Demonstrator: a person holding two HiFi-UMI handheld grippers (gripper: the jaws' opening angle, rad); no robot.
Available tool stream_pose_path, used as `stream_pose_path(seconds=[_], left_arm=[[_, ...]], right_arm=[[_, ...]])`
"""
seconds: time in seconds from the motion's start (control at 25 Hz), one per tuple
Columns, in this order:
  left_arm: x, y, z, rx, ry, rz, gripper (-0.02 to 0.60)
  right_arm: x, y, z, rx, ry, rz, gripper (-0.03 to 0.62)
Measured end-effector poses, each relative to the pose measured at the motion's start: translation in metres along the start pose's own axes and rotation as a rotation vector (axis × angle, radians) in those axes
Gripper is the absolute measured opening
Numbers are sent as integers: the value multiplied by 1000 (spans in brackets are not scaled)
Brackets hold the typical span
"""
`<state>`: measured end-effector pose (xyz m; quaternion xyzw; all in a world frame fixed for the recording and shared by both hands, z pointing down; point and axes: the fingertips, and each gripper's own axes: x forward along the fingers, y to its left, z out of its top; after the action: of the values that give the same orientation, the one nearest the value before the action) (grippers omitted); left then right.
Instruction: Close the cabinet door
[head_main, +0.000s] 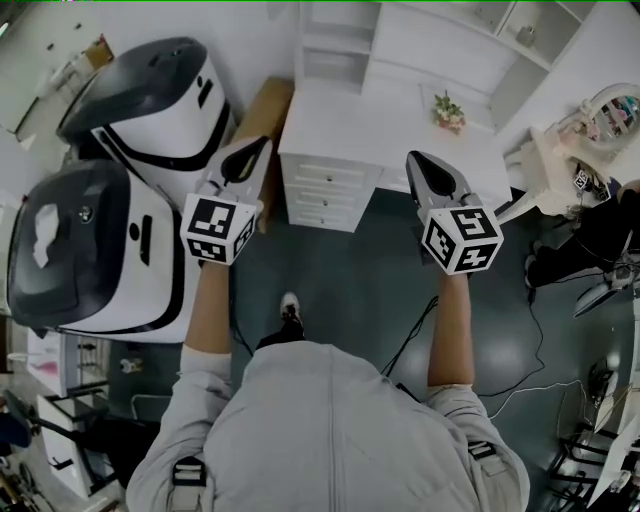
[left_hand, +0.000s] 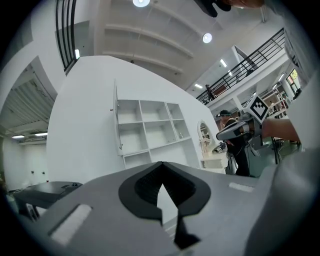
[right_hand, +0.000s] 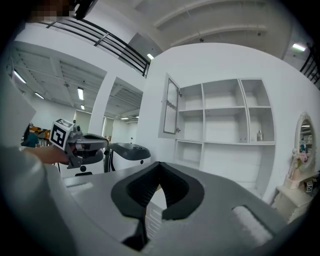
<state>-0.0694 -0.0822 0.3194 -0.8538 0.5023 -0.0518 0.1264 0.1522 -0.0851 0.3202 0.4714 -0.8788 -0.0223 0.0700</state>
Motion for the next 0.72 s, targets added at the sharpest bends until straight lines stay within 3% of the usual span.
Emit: stream_pose_path(seconds=[0.36,0.72], left_arm=[[54,81,-28,-12,35,28,20],[72,171,-57,-36,49,78,20]], right_arm=[[106,-10,18,16,-4,48,2],[214,17,46,9,-37,136,3]])
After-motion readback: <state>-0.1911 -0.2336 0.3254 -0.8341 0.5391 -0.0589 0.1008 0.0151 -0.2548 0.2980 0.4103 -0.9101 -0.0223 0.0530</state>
